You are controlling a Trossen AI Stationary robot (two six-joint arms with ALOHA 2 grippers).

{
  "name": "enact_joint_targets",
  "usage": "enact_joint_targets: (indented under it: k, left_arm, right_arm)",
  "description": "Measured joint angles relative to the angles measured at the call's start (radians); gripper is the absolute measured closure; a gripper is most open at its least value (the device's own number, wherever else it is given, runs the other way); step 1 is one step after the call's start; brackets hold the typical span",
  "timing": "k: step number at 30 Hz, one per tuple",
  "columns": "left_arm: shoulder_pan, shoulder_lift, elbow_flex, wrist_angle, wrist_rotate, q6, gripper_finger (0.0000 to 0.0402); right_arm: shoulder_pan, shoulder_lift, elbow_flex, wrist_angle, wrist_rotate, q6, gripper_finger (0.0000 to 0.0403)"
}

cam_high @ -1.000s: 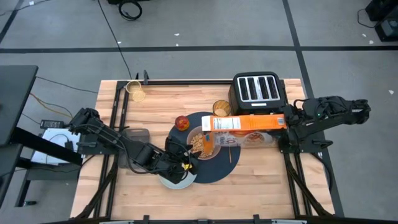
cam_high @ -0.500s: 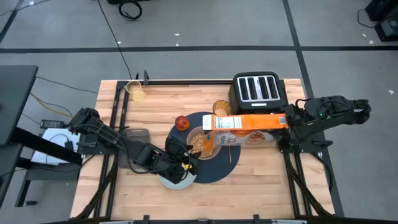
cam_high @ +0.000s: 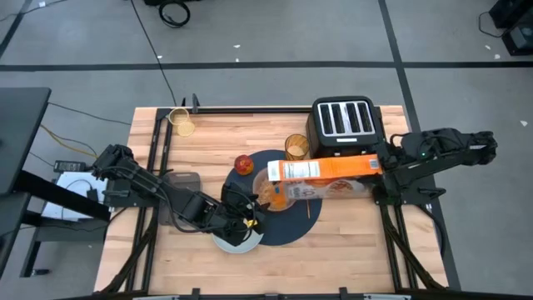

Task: Arrange a breakfast setting
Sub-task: Pour the cereal from the cereal box into the orange bowl

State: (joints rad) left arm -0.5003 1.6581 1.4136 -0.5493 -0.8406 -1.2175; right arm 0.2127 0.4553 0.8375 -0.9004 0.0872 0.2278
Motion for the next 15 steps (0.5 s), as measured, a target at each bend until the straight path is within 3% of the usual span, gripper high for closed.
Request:
enact_joint_targets:
  k: [15]
  left_arm:
    - [-0.006,0.000,0.000,0.001,0.000,0.007,0.0164]
  right_arm:
    - [0.000,-0.093,-0.003,-0.057,0.033,0.018,0.0114]
